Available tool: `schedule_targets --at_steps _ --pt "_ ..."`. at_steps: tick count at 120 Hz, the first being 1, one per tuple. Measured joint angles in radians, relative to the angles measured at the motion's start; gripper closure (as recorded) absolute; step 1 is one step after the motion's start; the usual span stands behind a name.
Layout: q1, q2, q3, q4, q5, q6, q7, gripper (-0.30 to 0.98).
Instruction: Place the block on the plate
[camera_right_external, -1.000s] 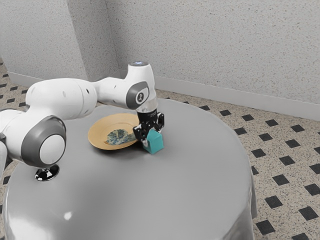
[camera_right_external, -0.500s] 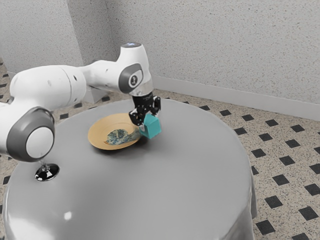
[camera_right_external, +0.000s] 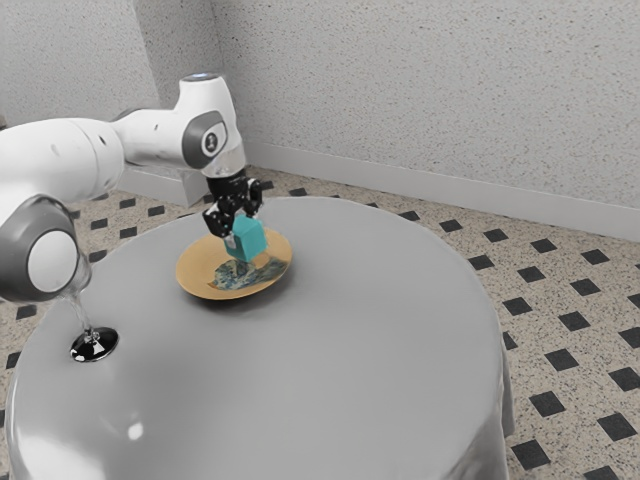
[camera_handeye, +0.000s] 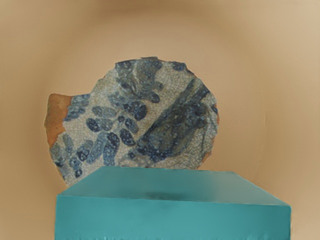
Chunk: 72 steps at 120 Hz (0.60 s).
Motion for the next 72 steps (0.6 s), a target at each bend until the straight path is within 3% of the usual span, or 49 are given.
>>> schedule_targets --at_steps 51,72 --pt "0.083 0.059 -0.059 -0.012 0.045 -0.002 -0.002 0.39" --pt "0.084 0.052 -0.063 -0.011 0.062 0.001 -0.001 0.23"
